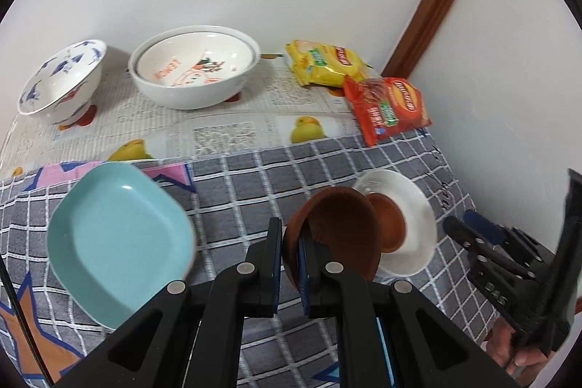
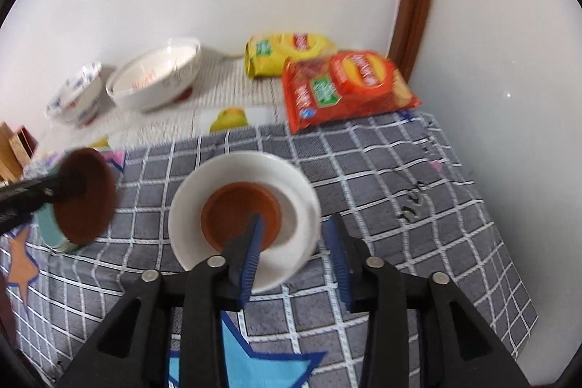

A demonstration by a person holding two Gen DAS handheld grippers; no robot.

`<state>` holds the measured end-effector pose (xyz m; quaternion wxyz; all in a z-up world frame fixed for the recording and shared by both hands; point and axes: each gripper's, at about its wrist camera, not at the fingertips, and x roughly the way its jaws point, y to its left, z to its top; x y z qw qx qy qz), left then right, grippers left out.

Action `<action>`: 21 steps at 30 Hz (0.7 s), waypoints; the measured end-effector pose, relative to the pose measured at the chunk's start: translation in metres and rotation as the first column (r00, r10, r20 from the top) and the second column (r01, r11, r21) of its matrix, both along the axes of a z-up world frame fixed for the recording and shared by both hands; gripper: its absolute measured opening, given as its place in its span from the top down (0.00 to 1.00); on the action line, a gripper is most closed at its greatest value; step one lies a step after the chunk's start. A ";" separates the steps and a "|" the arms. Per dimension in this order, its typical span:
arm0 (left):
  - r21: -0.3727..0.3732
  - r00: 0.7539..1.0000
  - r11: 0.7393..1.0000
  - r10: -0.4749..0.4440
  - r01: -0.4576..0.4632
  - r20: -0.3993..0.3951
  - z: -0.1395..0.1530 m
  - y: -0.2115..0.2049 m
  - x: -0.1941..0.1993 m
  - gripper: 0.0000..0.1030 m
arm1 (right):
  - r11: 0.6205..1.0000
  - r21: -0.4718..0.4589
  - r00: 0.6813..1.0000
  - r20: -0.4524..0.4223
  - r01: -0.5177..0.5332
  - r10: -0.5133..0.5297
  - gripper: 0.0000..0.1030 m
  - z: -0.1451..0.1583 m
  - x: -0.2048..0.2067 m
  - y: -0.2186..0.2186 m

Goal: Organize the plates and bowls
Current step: 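Lower the brown clay bowl into the white bowl and open the right gripper, then carry the second brown clay bowl in the left gripper into the white bowl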

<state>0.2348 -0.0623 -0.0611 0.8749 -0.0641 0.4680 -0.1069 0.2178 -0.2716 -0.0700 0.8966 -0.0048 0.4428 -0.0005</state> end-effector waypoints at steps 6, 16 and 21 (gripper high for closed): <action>0.003 0.999 0.999 -0.036 0.036 0.016 0.002 -0.032 0.000 0.92 | 0.999 0.011 0.998 0.050 0.045 -0.046 0.61 0.015 -0.024 -0.035; 0.012 0.997 0.997 -0.072 0.072 -0.019 -0.015 -0.070 0.011 0.92 | 0.994 0.038 0.994 0.029 0.104 -0.105 0.57 -0.006 -0.038 -0.075; 0.020 0.997 0.998 -0.066 0.067 -0.041 -0.027 -0.077 0.020 0.92 | 0.991 0.062 0.992 0.033 0.121 -0.123 0.57 -0.011 -0.043 -0.085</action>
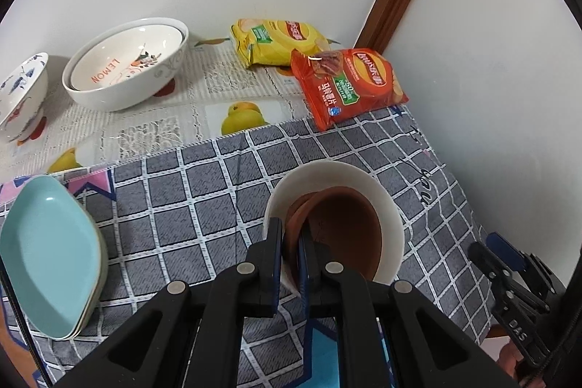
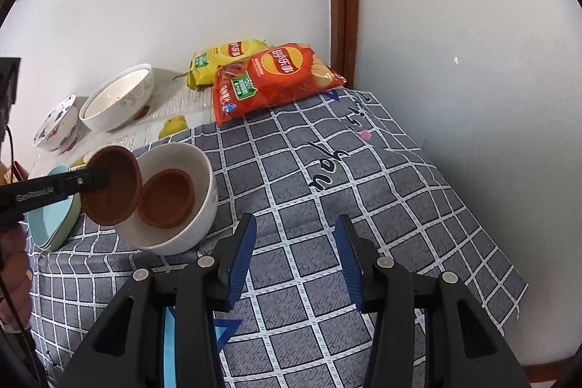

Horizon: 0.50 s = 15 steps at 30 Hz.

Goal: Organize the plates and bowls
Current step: 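Carry the second brown clay bowl in the left gripper into the white bowl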

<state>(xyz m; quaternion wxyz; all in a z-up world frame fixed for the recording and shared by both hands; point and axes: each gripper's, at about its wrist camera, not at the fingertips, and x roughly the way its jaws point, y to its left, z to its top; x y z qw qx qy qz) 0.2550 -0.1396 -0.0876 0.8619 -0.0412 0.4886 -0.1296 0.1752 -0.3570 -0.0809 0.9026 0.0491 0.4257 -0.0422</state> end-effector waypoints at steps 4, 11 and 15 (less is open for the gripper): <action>0.002 1.000 1.000 0.006 -0.006 -0.012 -0.008 -0.005 0.008 0.92 | 1.000 0.011 1.000 0.008 -0.003 0.003 0.56 -0.001 -0.001 -0.005; 0.009 0.999 1.000 0.008 -0.007 -0.033 -0.019 -0.014 0.017 0.92 | 1.000 0.018 1.000 0.005 -0.009 0.008 0.56 -0.006 0.000 -0.009; 0.011 0.999 1.000 0.012 -0.012 -0.040 -0.024 -0.016 0.019 0.92 | 1.000 0.022 1.000 -0.001 -0.012 0.012 0.55 -0.011 0.000 -0.010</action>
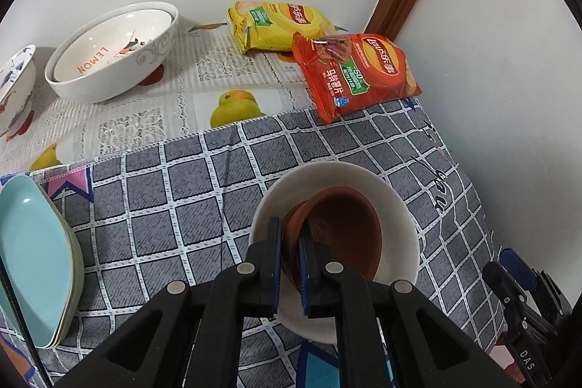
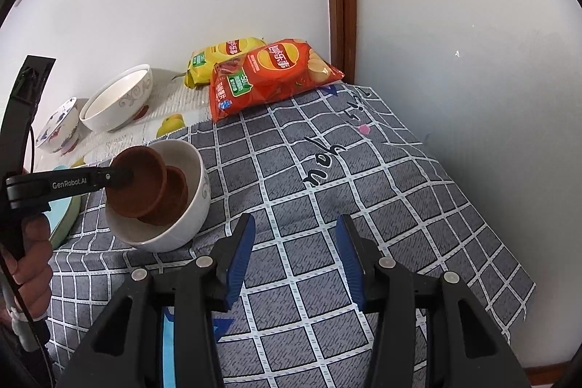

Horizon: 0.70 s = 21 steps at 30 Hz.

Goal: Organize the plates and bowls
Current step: 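Carry the second brown clay bowl in the left gripper into the white bowl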

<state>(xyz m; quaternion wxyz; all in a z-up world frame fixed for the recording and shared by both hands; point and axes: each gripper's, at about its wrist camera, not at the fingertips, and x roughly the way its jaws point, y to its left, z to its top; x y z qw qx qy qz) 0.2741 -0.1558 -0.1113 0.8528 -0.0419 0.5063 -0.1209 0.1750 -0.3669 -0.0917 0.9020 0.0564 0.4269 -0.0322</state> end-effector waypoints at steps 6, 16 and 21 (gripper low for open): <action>-0.001 1.000 1.000 0.002 -0.002 -0.008 -0.004 -0.002 0.002 0.92 | 1.000 0.002 1.000 -0.010 -0.003 0.003 0.55 -0.004 -0.003 0.000; 0.009 1.000 1.000 0.003 -0.003 -0.013 -0.009 -0.005 0.003 0.92 | 1.000 0.018 1.000 0.002 -0.001 0.001 0.51 -0.002 -0.013 -0.004; -0.002 1.000 1.000 0.008 -0.008 -0.016 -0.010 -0.003 0.004 0.92 | 1.000 0.016 1.000 -0.009 0.003 -0.003 0.51 -0.004 -0.016 -0.005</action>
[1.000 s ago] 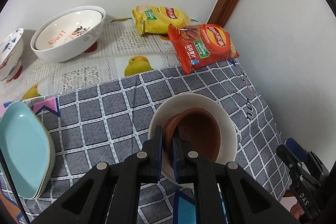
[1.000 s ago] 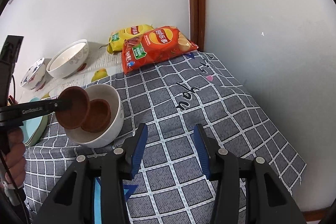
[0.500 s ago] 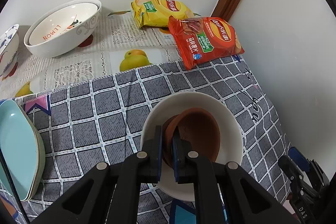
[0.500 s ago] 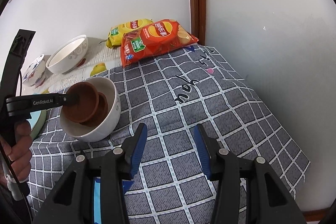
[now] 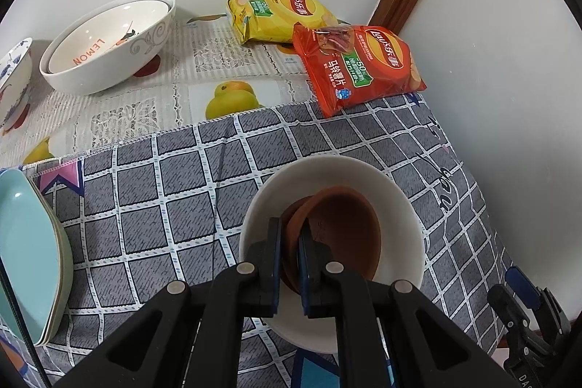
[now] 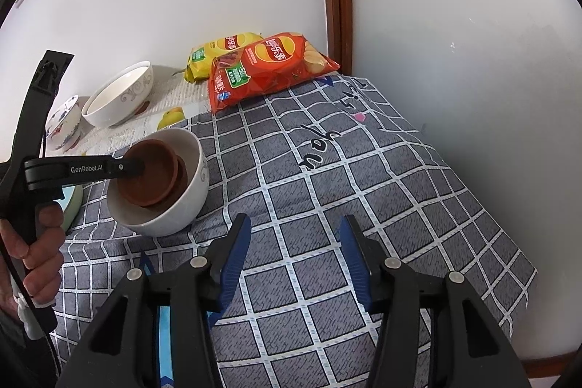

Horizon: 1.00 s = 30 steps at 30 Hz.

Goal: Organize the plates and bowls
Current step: 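Carry the second brown clay bowl in the left gripper into the white bowl, then open the left gripper to release the brown bowl inside the white bowl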

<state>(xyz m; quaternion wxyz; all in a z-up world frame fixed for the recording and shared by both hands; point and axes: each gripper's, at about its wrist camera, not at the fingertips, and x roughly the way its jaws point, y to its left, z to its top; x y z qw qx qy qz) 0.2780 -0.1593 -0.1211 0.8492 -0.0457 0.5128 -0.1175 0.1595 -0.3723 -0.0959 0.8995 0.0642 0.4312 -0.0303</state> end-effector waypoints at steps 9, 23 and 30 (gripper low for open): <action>-0.025 1.000 1.000 0.000 0.000 -0.011 -0.004 0.002 0.004 0.92 | 1.000 0.001 1.000 -0.011 -0.001 0.001 0.51 -0.003 -0.002 0.000; -0.056 1.000 0.998 -0.015 0.014 -0.022 -0.004 0.005 0.003 0.90 | 1.000 0.006 1.000 -0.027 -0.001 0.001 0.50 -0.005 -0.003 0.000; -0.052 0.999 0.998 -0.039 0.039 -0.016 0.002 0.003 -0.002 0.82 | 1.000 0.007 1.000 -0.025 -0.009 0.009 0.50 -0.001 0.000 0.006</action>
